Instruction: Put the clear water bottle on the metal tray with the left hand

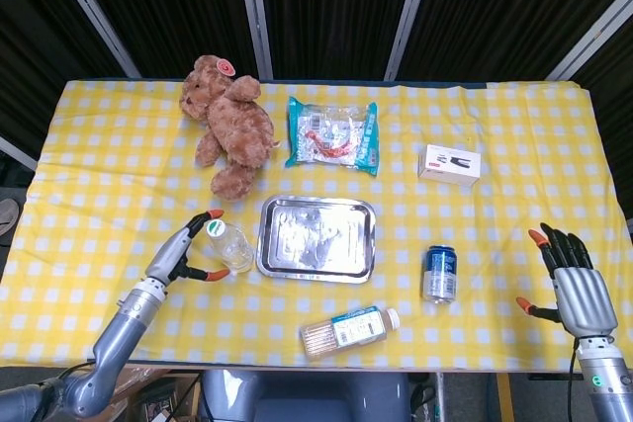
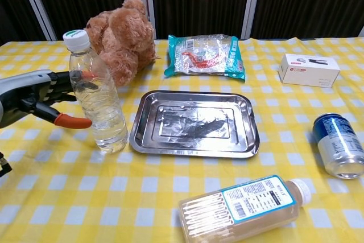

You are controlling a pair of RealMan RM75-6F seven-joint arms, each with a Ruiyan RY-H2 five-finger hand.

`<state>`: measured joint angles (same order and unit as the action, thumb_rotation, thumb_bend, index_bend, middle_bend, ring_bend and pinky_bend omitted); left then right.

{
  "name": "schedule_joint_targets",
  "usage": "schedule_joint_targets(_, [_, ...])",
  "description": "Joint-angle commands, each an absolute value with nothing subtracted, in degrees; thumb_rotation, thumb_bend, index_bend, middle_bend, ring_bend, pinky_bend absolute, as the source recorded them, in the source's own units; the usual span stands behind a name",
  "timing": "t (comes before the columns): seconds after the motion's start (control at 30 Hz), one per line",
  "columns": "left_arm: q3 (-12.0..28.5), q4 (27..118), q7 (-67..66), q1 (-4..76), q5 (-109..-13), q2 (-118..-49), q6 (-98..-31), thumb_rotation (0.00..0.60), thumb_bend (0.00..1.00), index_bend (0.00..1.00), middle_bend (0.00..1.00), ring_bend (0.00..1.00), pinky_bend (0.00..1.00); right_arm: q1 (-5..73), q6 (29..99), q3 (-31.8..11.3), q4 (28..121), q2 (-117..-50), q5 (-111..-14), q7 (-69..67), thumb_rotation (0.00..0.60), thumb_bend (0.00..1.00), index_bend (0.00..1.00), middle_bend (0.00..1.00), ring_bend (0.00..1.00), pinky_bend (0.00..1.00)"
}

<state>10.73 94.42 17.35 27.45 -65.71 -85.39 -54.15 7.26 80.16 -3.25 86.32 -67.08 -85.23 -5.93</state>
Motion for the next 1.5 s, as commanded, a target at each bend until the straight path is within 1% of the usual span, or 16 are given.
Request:
schedule_joint_targets(0.03, [11.0, 93.3, 15.2, 28.1, -64.5, -87.4, -55.1, 0.600, 0.14, 0.16, 0.15, 0.00, 0.00, 7.2, 80.1, -3.2, 86.3, -67.0, -85.2, -6.2, 0.600, 0.05, 0.10, 0.00, 0.00, 0.00])
schedule_joint_targets(0.13, [11.2, 92.4, 12.8, 28.7, -63.3, -89.4, -55.6, 0.600, 0.15, 0.18, 0.17, 0.00, 0.00, 7.3, 80.1, -3.2, 86.4, -66.9, -85.3, -6.6, 0.600, 0.05, 0.10, 0.00, 0.00, 0.00])
schedule_joint_targets(0.23, [11.4, 91.9, 11.0, 29.4, -62.4, -90.7, -55.6, 0.600, 0.18, 0.23, 0.23, 0.00, 0.00, 7.3, 80.1, -3.2, 86.3, -66.8, -85.2, -6.6, 0.600, 0.05, 0.10, 0.00, 0.00, 0.00])
schedule_joint_targets(0.43, [11.7, 91.9, 7.6, 29.9, -61.5, -92.6, -57.3, 0.600, 0.31, 0.36, 0.34, 0.00, 0.00, 7.2, 80.1, -3.3, 86.3, -66.8, -85.1, -6.7, 0.600, 0.05, 0.10, 0.00, 0.00, 0.00])
schedule_joint_targets(0.5, [12.1, 92.3, 6.6, 30.0, -60.6, -92.9, -58.0, 0.600, 0.36, 0.42, 0.41, 0.01, 0.00, 7.2, 80.1, -3.3, 86.3, -66.8, -85.1, -6.7, 0.600, 0.05, 0.10, 0.00, 0.00, 0.00])
schedule_joint_targets(0.6, [12.7, 93.2, 5.9, 29.6, -60.1, -93.1, -59.4, 0.600, 0.40, 0.49, 0.48, 0.03, 0.00, 7.2, 80.0, -3.2, 86.3, -66.8, -85.1, -6.5, 0.600, 0.05, 0.10, 0.00, 0.00, 0.00])
schedule_joint_targets(0.77, [13.2, 96.2, 5.4, 28.8, -60.6, -91.6, -61.3, 0.600, 0.41, 0.51, 0.50, 0.03, 0.00, 7.3, 79.9, -3.3, 86.1, -67.0, -84.9, -6.4, 0.600, 0.05, 0.10, 0.00, 0.00, 0.00])
schedule_joint_targets(0.97, [15.6, 103.5, 3.7, 29.1, -59.8, -87.8, -62.5, 0.600, 0.40, 0.50, 0.50, 0.03, 0.00, 7.3, 79.8, -3.3, 86.1, -67.1, -84.9, -6.1, 0.600, 0.05, 0.10, 0.00, 0.00, 0.00])
schedule_joint_targets(1.13, [18.8, 113.9, 1.1, 30.0, -59.5, -83.6, -63.7, 0.600, 0.39, 0.50, 0.49, 0.03, 0.00, 7.4, 79.8, -3.3, 86.1, -67.3, -84.8, -5.9, 0.600, 0.05, 0.10, 0.00, 0.00, 0.00])
schedule_joint_targets(1.27, [21.0, 122.4, -2.3, 30.1, -61.2, -80.7, -67.1, 0.600, 0.38, 0.49, 0.49, 0.03, 0.00, 7.3, 79.7, -3.2, 86.0, -67.3, -84.8, -5.9, 0.600, 0.05, 0.10, 0.00, 0.00, 0.00])
schedule_joint_targets(1.37, [21.6, 128.9, -4.4, 29.4, -62.5, -78.2, -69.8, 0.600, 0.38, 0.49, 0.49, 0.03, 0.00, 7.3, 80.0, -3.2, 86.2, -67.2, -85.1, -5.8, 0.600, 0.05, 0.10, 0.00, 0.00, 0.00])
schedule_joint_targets(1.5, [21.5, 133.4, -4.7, 28.2, -64.0, -75.7, -71.7, 0.600, 0.38, 0.49, 0.49, 0.03, 0.00, 7.2, 80.1, -3.1, 86.4, -67.2, -85.2, -5.8, 0.600, 0.05, 0.10, 0.00, 0.00, 0.00])
